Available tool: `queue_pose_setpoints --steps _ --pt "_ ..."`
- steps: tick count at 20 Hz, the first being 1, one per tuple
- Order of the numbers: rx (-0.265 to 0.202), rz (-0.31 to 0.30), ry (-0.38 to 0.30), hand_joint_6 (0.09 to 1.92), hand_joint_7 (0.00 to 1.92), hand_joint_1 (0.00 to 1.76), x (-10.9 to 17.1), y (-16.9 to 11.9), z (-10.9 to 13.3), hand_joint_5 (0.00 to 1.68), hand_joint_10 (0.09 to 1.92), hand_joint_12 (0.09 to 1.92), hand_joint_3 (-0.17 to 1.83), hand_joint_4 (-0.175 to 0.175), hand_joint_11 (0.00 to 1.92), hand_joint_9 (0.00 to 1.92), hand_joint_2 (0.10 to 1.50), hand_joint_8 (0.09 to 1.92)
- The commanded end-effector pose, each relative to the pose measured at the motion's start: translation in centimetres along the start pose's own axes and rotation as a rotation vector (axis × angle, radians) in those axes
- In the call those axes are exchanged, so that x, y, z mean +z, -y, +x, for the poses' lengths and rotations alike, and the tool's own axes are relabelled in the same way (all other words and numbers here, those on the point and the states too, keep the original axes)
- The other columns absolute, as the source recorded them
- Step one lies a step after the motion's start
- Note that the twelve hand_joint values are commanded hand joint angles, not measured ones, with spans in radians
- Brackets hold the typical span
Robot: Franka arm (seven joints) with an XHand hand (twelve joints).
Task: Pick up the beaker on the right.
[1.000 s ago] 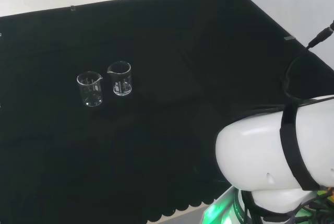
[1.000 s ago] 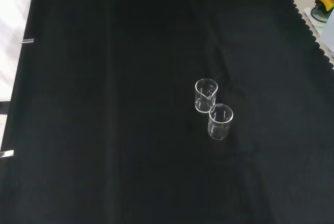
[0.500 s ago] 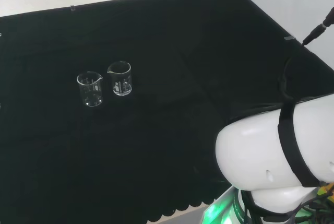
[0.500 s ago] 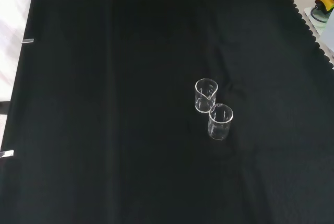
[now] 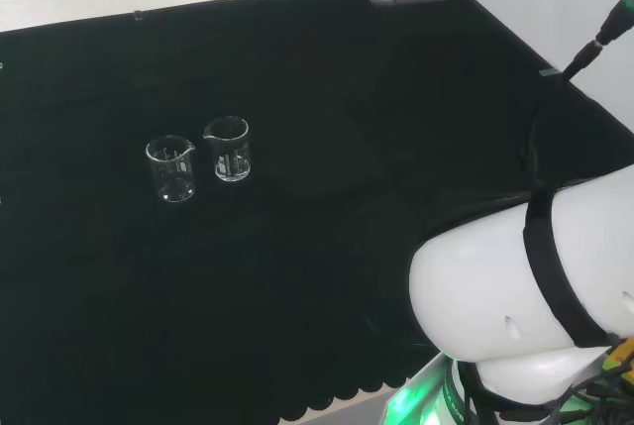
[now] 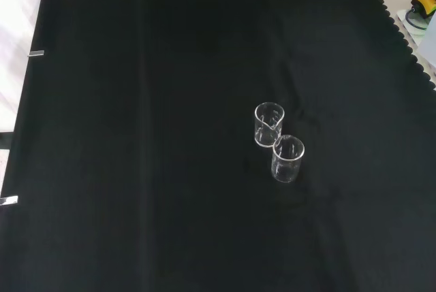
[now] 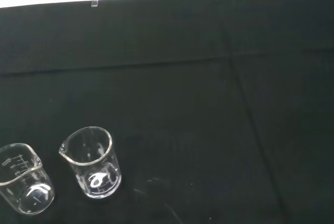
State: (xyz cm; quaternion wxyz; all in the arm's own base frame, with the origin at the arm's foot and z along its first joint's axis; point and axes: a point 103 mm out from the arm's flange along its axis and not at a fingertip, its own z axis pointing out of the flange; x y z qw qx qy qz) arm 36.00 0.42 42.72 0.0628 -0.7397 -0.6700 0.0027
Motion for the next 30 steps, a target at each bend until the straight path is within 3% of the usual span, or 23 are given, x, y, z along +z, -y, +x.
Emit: queue_pose_setpoints --steps 1,18,30 --pt "-0.037 0.014 -0.06 0.09 0.09 0.21 2.7 -3.2 0.3 0.24 0.61 1.1 0.8 -0.03 0.0 0.17 1.0 0.46" --pt "-0.077 0.107 -0.112 0.09 0.1 0.23 10.5 -9.0 0.5 0.24 0.62 1.1 0.82 -0.032 0.0 0.19 0.98 0.47" --pt "-0.124 0.162 -0.235 0.09 0.13 0.35 16.3 -11.5 0.4 0.27 0.62 1.06 0.85 -0.026 0.0 0.21 0.87 0.49"
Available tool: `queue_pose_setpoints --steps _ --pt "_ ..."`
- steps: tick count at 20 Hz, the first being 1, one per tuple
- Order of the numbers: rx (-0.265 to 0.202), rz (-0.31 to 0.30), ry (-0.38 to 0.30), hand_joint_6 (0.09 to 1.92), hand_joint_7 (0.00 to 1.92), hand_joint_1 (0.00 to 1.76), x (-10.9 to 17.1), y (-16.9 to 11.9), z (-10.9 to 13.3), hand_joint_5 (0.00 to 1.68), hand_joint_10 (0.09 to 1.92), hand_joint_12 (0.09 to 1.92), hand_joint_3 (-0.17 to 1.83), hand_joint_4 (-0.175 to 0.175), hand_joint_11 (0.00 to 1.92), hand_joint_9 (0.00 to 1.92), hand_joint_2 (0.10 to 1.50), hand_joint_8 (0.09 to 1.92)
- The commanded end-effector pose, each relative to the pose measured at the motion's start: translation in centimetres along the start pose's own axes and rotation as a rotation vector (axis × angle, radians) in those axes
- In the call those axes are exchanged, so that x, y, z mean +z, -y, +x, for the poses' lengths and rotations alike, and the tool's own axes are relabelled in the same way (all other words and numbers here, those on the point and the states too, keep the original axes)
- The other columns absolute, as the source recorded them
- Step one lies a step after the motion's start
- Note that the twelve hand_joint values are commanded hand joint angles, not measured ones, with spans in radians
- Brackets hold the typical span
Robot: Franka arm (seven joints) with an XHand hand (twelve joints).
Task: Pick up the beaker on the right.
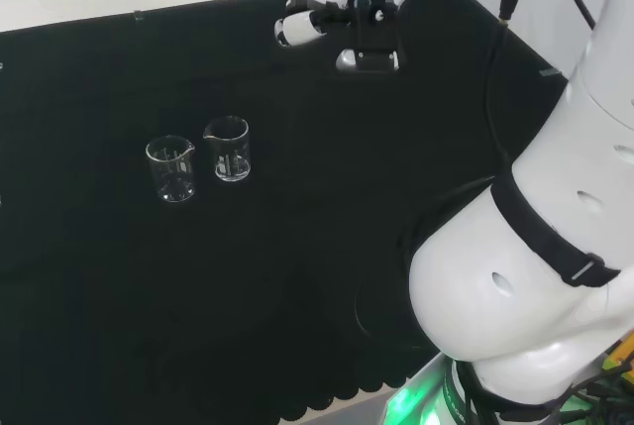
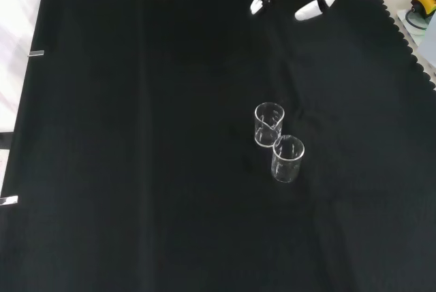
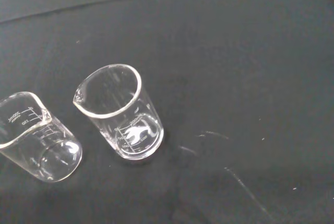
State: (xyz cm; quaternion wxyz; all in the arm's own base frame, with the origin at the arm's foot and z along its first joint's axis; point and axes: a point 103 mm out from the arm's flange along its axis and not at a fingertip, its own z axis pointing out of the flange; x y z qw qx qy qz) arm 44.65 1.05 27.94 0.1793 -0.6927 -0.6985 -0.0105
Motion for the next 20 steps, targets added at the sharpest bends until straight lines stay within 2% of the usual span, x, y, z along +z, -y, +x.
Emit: queue_pose_setpoints --steps 1,9,20 --pt "-0.024 0.002 -0.065 0.09 0.14 0.37 2.4 -2.2 -0.5 0.28 0.62 1.07 0.86 -0.026 0.0 0.22 0.84 0.5" --pt "-0.045 0.033 -0.077 0.09 0.17 0.61 5.1 -4.1 -0.6 0.31 0.63 1.12 0.95 -0.033 0.0 0.29 0.64 0.51" --pt "-0.094 0.036 -0.083 0.09 0.23 0.74 7.5 -5.6 0.3 0.36 0.64 1.19 1.07 -0.05 0.0 0.35 0.49 0.55"
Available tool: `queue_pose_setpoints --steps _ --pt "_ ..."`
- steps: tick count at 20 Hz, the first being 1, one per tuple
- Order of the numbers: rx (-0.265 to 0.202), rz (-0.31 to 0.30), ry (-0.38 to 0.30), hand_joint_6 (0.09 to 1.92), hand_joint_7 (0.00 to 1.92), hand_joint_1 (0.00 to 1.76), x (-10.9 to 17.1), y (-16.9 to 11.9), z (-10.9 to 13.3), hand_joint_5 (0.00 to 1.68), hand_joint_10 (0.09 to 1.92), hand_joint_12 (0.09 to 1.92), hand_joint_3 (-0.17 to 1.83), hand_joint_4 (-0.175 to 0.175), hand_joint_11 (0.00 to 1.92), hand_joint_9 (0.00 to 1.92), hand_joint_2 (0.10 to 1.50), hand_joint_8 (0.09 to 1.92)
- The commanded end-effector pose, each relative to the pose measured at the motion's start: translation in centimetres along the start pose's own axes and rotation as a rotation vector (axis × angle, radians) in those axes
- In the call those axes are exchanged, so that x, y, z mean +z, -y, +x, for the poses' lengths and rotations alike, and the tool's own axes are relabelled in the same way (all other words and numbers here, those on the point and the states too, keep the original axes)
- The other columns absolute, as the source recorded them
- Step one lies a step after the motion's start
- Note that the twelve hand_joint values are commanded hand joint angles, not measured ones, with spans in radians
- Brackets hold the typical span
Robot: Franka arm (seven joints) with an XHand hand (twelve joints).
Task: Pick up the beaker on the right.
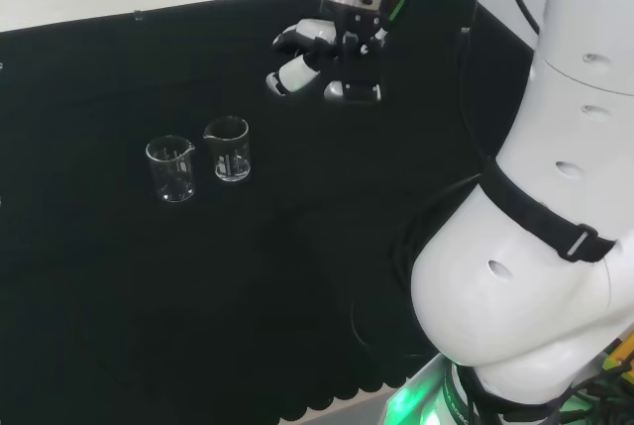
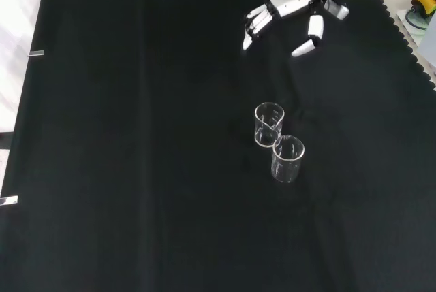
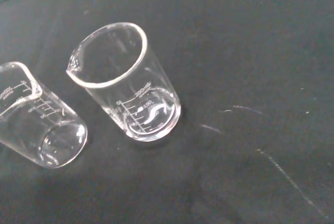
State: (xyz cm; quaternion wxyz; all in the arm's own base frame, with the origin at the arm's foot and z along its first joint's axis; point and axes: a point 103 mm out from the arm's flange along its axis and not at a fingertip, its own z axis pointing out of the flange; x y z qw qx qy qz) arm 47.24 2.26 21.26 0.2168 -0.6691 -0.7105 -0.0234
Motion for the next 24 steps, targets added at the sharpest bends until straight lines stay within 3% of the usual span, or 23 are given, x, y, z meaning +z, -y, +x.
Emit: queue_pose_setpoints --steps 1,24 --pt "-0.046 -0.003 -0.021 0.09 0.23 0.74 1.8 -1.6 0.7 0.36 0.64 1.2 1.08 -0.051 0.0 0.36 0.47 0.55" --pt "-0.131 0.041 -0.173 0.09 0.3 0.83 6.4 -3.4 -1.3 0.39 0.63 1.25 1.13 -0.052 0.0 0.41 0.37 0.58"
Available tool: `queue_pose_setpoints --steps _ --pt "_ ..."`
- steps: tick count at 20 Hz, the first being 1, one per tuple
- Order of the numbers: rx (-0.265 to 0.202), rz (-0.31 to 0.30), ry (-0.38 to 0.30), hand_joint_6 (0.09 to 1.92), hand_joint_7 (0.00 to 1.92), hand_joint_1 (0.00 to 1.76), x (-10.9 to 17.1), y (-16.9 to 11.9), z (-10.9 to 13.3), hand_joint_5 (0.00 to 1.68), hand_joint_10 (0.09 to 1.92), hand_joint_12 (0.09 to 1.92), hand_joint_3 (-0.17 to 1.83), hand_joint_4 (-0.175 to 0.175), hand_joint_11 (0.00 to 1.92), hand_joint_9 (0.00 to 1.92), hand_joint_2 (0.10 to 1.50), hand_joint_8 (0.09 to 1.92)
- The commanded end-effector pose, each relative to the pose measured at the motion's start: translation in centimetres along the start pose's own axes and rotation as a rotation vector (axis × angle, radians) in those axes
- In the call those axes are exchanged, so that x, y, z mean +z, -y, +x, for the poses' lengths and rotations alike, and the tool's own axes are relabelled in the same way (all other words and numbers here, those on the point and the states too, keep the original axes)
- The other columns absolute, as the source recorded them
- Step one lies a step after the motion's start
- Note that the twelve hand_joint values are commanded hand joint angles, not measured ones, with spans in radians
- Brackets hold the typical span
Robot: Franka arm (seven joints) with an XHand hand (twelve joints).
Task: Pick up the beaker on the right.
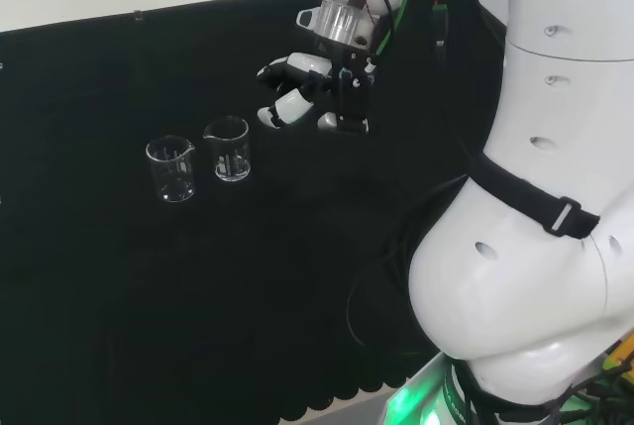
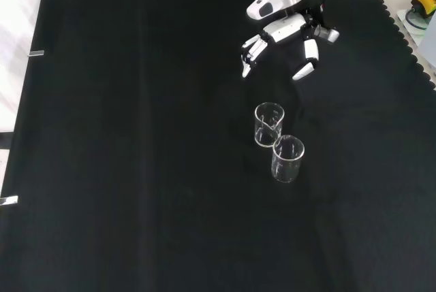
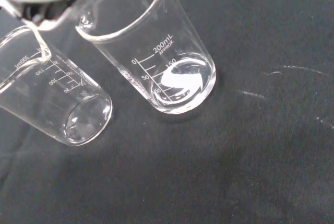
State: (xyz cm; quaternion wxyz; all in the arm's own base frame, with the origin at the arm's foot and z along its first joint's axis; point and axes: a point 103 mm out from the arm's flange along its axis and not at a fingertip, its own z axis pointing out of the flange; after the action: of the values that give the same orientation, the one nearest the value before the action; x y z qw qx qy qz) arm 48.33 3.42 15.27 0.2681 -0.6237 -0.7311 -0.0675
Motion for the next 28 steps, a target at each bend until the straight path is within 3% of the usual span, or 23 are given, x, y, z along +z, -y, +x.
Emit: queue_pose_setpoints --steps 1,7,28 --pt "-0.027 0.018 -0.063 0.09 0.3 0.84 1.1 -0.9 -0.7 0.39 0.63 1.25 1.14 -0.051 0.0 0.42 0.37 0.58" --pt "-0.062 -0.008 -0.153 0.09 0.31 0.85 2.3 -1.4 -1.2 0.39 0.63 1.26 1.15 -0.046 0.0 0.42 0.36 0.58" --pt "-0.12 0.019 -0.283 0.09 0.32 0.87 4.8 -2.7 -1.0 0.38 0.62 1.33 1.16 -0.043 0.0 0.46 0.35 0.57"
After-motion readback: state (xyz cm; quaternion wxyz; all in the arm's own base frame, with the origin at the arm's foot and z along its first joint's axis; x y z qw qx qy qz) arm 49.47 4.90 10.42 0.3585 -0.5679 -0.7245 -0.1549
